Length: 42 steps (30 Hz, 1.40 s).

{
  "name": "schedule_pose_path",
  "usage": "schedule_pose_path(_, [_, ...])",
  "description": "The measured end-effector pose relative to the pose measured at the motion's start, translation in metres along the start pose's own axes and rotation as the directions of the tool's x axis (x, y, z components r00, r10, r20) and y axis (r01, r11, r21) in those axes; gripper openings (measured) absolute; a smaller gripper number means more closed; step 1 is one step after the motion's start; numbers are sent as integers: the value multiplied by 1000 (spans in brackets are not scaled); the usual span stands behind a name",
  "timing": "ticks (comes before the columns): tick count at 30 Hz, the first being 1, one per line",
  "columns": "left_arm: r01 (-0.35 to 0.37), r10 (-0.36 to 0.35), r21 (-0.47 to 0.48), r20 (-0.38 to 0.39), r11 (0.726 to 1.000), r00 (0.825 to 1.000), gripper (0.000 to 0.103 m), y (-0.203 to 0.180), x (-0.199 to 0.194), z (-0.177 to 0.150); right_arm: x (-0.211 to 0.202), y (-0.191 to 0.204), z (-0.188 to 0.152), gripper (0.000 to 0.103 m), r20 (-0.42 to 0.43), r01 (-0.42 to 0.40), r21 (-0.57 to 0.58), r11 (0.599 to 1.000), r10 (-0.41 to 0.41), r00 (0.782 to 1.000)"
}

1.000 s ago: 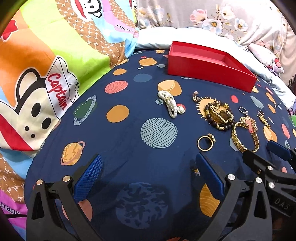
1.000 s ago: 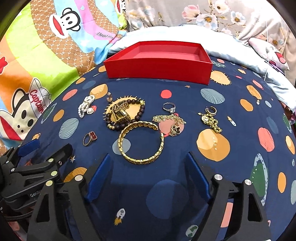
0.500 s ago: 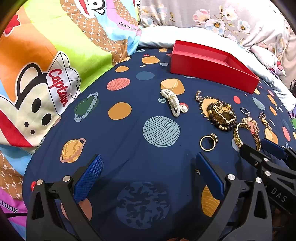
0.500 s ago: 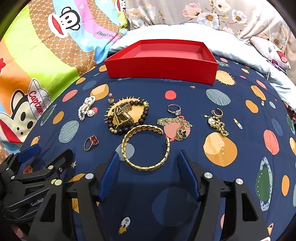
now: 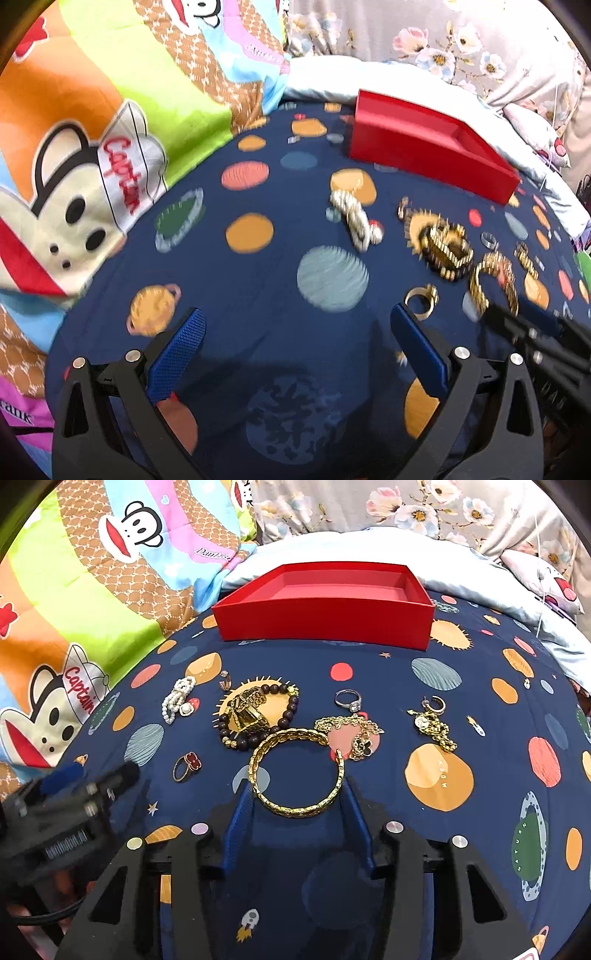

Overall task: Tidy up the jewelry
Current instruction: 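Move left tool toward pearl brooch while right tool approaches gold bangle, then grasp the pearl brooch with left gripper while right gripper grasps gold bangle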

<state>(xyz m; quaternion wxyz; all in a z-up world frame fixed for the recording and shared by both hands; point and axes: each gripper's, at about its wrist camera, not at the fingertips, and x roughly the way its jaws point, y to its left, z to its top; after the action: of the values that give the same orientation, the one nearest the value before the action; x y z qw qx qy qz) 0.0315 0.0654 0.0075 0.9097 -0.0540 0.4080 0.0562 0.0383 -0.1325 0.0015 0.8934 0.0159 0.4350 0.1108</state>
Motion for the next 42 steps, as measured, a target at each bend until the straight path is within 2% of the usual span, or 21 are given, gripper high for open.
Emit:
schedule_pose_path(3, [20,-20,3,23,1000,1000,98,-5,1,19,-3,-5,-2,48,4,-5,16,1000,5,1000])
schedule_pose_path(6, [41,-41,4,12,999,999,98,-13,13,37,-5,-11,-4,48,3,-3,31,1000,3,1000])
schedule_pose_path(8, [25,-25,15,0,1000,1000,98,-20,27,46,-6,-14,-5,48,2,-1,42,999,1,1000])
schedule_pose_path(9, [14,-14,18,-7,1000,1000,92,-23,34,49,-6,-16,-5,48,2,-1,47,999,1,1000])
schedule_pose_path(10, [13,-12,20,-16,1000,1000,82,-23,40,51,-7,-17,-6,48,2,-2,50,999,2,1000])
schedule_pose_path(11, [10,-10,20,-39,1000,999,77,-25,48,53,-7,-17,-6,48,3,-3,52,999,3,1000])
schedule_pose_path(12, [9,-9,14,-56,1000,998,73,-25,54,54,-7,-17,-6,48,3,-3,52,999,3,1000])
schedule_pose_path(14, [12,-12,0,-67,1000,998,73,-24,62,55,-7,-17,-6,48,3,-1,47,999,1,1000])
schedule_pose_path(16, [-11,13,29,-56,1000,998,59,-27,62,56,-7,-17,-6,48,2,-3,45,999,3,1000])
schedule_pose_path(17, [-15,17,36,-54,999,998,56,-28,62,55,-7,-17,-5,48,2,-5,44,999,4,1000])
schedule_pose_path(20, [-7,10,51,-46,999,999,33,-28,60,53,-7,-16,-5,48,4,-8,43,999,8,1000])
schedule_pose_path(21, [1,2,54,-45,999,999,22,-29,59,52,-7,-16,-5,48,5,-9,43,999,9,1000])
schedule_pose_path(22, [5,-3,54,-46,999,999,19,-28,58,52,-7,-15,-5,48,7,-10,42,999,9,1000])
schedule_pose_path(27, [35,-33,51,-33,998,999,18,-26,47,49,-10,-14,-6,48,15,-12,35,999,11,1000])
schedule_pose_path(32, [77,-77,56,-3,995,997,13,-26,25,55,-20,-15,-2,48,27,-20,34,999,19,999])
schedule_pose_path(42, [136,-146,103,98,985,984,13,-35,-16,89,-55,-31,39,48,145,-3,22,1000,0,989])
